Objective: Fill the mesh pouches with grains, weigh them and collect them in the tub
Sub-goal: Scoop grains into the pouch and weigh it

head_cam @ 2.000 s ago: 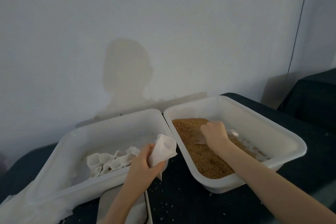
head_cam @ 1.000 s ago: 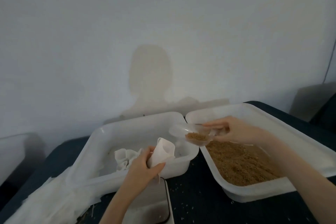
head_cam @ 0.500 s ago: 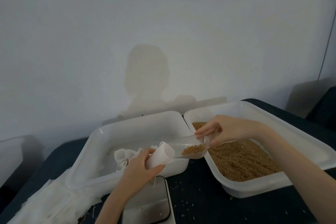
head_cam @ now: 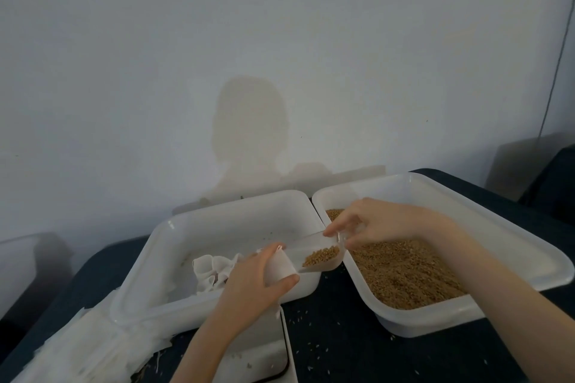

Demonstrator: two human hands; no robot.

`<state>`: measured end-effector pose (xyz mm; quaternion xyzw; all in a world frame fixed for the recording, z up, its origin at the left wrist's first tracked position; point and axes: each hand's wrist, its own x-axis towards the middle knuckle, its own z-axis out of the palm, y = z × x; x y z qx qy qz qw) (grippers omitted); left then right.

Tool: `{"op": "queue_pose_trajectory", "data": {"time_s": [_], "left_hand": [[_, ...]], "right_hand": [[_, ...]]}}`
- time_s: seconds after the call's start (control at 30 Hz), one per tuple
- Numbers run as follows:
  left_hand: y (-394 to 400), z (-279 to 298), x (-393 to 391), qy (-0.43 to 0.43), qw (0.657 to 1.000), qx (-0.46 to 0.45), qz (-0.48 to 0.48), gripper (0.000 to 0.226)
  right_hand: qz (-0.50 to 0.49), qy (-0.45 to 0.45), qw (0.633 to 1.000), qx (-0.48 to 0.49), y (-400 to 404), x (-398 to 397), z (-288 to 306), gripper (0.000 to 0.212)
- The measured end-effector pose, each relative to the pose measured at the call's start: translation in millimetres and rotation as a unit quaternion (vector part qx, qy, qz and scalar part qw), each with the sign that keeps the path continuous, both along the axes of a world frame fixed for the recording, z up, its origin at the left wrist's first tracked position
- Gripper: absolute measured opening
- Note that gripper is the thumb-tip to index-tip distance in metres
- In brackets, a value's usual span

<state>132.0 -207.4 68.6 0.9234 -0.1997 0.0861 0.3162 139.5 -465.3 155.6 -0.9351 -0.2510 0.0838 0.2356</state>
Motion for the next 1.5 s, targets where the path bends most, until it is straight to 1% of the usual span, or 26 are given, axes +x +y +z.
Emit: {"op": "queue_pose_trajectory", "data": {"time_s": [0.17,0.2,0.27,0.37,0.4,0.5,0.53,0.6,0.67,0.8,0.9,1.0,1.07,1.1,1.17,1.23,1.27,1.33,1.43,1.5], "left_hand": [[-9,-1,-1,-0.014,1.0,-0.007,0.005,0.063],[-11,-2,-1,-0.017,1.0,-0.012,0.011,0.066],[-15,-4,0,-0.011,0.999,-0.041,0.026,0.07],[-21,-4,3,0.002,0.993,-0.11,0.047,0.075],[-23,-4,3,0.002,0.991,-0.123,0.054,0.076],[-27,-5,5,0.007,0.986,-0.154,0.065,0.075],[-27,-5,4,0.011,0.984,-0.165,0.065,0.073],[-28,-8,4,0.016,0.982,-0.179,0.063,0.064],[-28,-12,4,0.015,0.981,-0.183,0.067,0.056],[-29,-15,2,0.03,0.974,-0.219,0.052,0.052],[-30,-15,0,0.037,0.961,-0.268,0.049,0.047],[-29,-15,-2,0.034,0.951,-0.305,0.039,0.052],[-27,-14,-3,0.036,0.944,-0.327,0.032,0.045],[-26,-13,-4,0.035,0.942,-0.333,0.029,0.042],[-24,-11,-4,0.032,0.943,-0.331,0.022,0.042],[-24,-11,-3,0.033,0.946,-0.322,0.022,0.044],[-25,-12,-3,0.033,0.947,-0.318,0.025,0.042],[-25,-15,-1,0.033,0.947,-0.318,0.029,0.041],[-25,-19,1,0.04,0.95,-0.308,0.031,0.042],[-22,-19,2,0.022,0.957,-0.287,0.042,0.034]], "right_hand": [[-0.002,-0.041,0.998,-0.047,7,-4,9,0.022],[-0.009,-0.064,0.996,-0.065,9,-4,11,0.022],[-0.019,-0.134,0.984,-0.115,16,-5,15,0.03],[-0.019,-0.253,0.946,-0.203,32,-6,23,0.04],[-0.02,-0.286,0.929,-0.232,38,-8,25,0.039],[-0.026,-0.355,0.883,-0.307,54,-13,31,0.026],[-0.026,-0.368,0.87,-0.326,58,-15,32,0.022],[-0.024,-0.377,0.856,-0.352,65,-21,34,0.02],[-0.021,-0.386,0.848,-0.363,70,-26,35,0.022],[-0.012,-0.413,0.833,-0.368,74,-31,37,0.029],[-0.005,-0.436,0.825,-0.36,73,-31,35,0.034],[-0.003,-0.445,0.827,-0.343,68,-27,29,0.034],[0.004,-0.438,0.836,-0.331,60,-23,21,0.033],[0.007,-0.427,0.846,-0.319,56,-19,16,0.033],[0.009,-0.389,0.875,-0.289,48,-11,6,0.033],[0.018,-0.359,0.897,-0.259,41,-4,-4,0.017],[0.021,-0.352,0.906,-0.234,38,-1,-9,0.01],[0.017,-0.341,0.921,-0.19,32,3,-18,0.009],[0.0,-0.331,0.929,-0.165,21,6,-29,0.008],[-0.03,-0.32,0.934,-0.158,12,9,-35,0.01]]}}
